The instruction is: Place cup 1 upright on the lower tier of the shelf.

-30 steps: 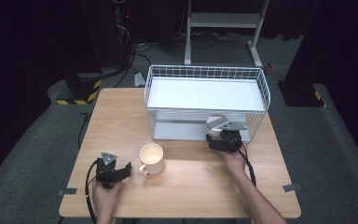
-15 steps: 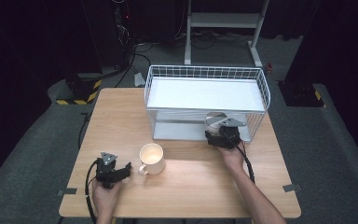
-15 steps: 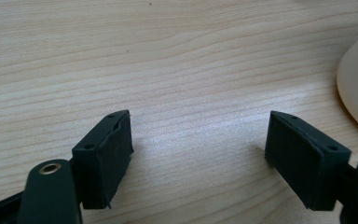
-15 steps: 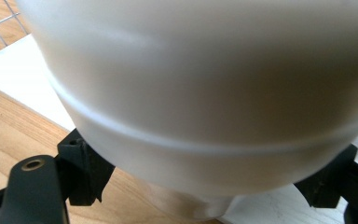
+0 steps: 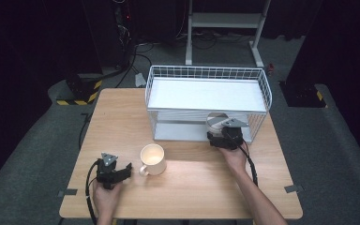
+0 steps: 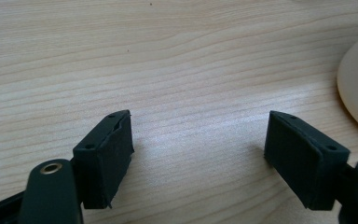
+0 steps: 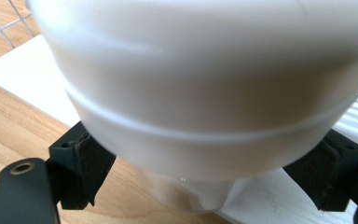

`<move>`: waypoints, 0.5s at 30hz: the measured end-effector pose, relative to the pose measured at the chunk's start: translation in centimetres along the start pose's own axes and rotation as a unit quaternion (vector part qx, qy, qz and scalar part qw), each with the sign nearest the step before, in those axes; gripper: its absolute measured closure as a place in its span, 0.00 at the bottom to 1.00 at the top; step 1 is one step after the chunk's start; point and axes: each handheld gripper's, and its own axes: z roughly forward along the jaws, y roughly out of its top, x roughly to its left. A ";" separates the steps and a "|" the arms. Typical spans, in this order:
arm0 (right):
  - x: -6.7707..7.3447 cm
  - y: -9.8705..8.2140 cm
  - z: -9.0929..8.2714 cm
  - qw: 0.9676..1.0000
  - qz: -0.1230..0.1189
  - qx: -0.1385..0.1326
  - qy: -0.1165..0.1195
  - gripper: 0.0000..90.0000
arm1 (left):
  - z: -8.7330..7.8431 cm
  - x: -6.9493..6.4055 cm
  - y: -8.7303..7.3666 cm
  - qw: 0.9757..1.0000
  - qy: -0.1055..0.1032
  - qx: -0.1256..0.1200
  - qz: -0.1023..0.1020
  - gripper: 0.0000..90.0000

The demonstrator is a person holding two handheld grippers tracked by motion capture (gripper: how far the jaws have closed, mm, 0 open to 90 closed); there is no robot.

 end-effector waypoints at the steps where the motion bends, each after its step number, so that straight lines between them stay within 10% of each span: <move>1: 0.0 0.0 0.0 1.000 -0.002 0.002 -0.001 0.17 | 0.0 0.0 0.0 1.000 0.000 0.000 0.000 0.26; 15: 0.3 -1.4 -0.3 1.000 -0.004 0.021 -0.010 0.25 | 0.0 0.0 0.0 1.000 0.000 0.000 0.000 0.26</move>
